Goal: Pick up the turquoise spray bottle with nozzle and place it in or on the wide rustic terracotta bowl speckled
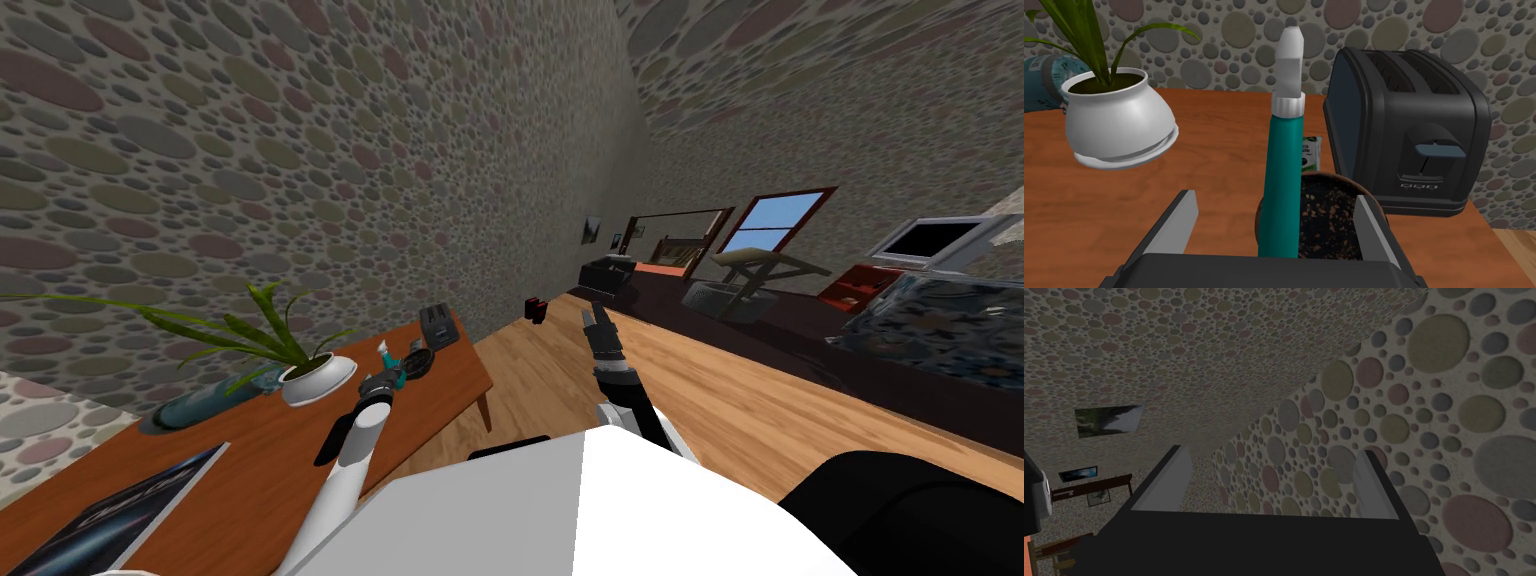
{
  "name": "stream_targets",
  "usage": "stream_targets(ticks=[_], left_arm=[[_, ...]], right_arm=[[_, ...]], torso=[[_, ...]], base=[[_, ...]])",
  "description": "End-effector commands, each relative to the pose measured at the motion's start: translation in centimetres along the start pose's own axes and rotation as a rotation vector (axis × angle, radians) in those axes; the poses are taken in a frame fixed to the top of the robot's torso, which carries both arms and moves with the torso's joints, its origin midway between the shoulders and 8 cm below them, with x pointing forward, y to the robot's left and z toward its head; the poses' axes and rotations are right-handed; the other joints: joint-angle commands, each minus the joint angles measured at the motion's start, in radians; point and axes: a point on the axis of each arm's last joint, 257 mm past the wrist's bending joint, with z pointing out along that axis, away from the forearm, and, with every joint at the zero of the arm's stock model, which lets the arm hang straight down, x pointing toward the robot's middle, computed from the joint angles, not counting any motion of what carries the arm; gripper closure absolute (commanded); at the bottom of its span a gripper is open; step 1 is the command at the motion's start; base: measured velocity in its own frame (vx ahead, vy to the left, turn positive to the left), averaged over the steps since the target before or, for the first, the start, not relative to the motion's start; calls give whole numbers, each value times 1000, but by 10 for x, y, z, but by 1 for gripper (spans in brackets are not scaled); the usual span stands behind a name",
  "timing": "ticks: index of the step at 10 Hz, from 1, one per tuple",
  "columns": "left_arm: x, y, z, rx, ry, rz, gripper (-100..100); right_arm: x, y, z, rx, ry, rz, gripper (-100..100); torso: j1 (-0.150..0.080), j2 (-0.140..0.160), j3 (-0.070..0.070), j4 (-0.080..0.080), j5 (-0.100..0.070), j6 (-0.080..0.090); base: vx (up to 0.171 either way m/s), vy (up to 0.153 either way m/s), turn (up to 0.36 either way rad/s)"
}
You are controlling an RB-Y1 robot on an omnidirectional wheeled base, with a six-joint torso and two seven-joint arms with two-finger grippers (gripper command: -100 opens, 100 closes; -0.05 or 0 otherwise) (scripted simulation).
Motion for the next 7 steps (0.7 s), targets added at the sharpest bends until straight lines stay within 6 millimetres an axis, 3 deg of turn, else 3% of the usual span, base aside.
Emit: stream_targets(ticks=[1, 2, 3, 4, 5, 6, 7], left_arm=[[0, 0, 0, 0, 0, 0, -100], [0, 0, 0, 0, 0, 0, -100], [0, 0, 0, 0, 0, 0, 0], [8, 19, 4, -53, 3, 4, -100], [17, 38, 7, -105, 7, 9, -100], [16, 39, 7, -107, 6, 9, -100], [24, 58, 8, -160, 8, 15, -100]], right_arm=[[0, 0, 0, 0, 0, 0, 0], [0, 0, 0, 0, 0, 0, 0], [0, 0, 0, 0, 0, 0, 0], [0, 0, 0, 0, 0, 0, 0], [0, 0, 0, 0, 0, 0, 0], [0, 0, 0, 0, 0, 0, 0], [0, 0, 0, 0, 0, 0, 0]], torso=[[0, 0, 0, 0, 0, 0], [0, 0, 0, 0, 0, 0], [0, 1, 0, 0, 0, 0], [0, 1, 0, 0, 0, 0], [-1, -2, -1, 0, 0, -1], [-4, -7, -4, -1, -1, -1], [-5, -7, -4, -2, -1, 0]], base=[[0, 0, 0], [0, 0, 0], [0, 0, 0], [60, -22, 392], [136, -70, 436], [106, -71, 310], [92, -61, 413]])
